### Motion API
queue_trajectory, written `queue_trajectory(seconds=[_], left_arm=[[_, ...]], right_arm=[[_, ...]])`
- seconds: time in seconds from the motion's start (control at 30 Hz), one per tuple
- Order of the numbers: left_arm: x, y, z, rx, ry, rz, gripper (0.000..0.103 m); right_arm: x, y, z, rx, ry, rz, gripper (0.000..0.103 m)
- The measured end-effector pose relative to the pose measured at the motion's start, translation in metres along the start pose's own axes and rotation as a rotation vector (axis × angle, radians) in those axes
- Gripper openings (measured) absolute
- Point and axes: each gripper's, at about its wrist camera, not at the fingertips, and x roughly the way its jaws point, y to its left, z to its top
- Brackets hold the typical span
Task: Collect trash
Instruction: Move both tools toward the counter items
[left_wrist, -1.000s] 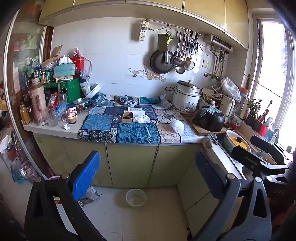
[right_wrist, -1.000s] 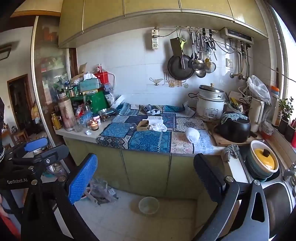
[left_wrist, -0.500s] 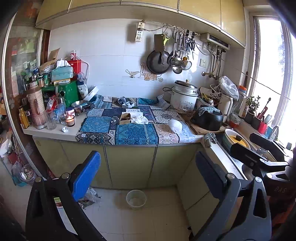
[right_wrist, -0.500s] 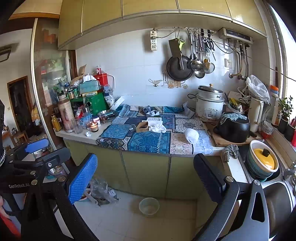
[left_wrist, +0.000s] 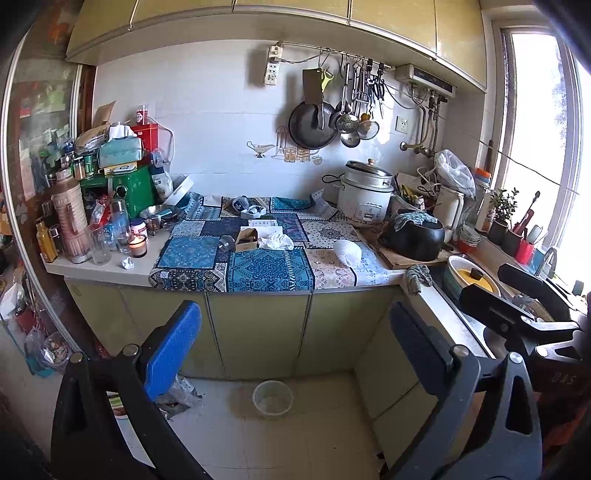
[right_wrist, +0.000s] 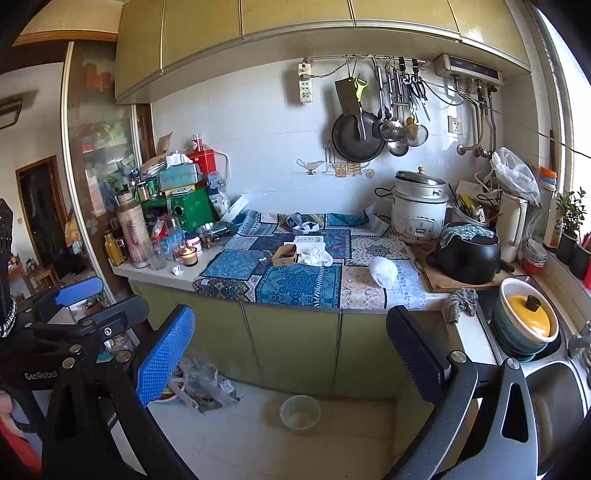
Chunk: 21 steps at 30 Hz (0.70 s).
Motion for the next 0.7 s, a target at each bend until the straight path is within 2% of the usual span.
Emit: queue_trajectory(seconds=[0.7], left_arm=[[0.0071,0.0,0.0035,0.014,-0.002,0.006,0.103]], right_arm=[[0.0002,-0.0036,0.0034,0.004,0.003,-0.006,0.103]])
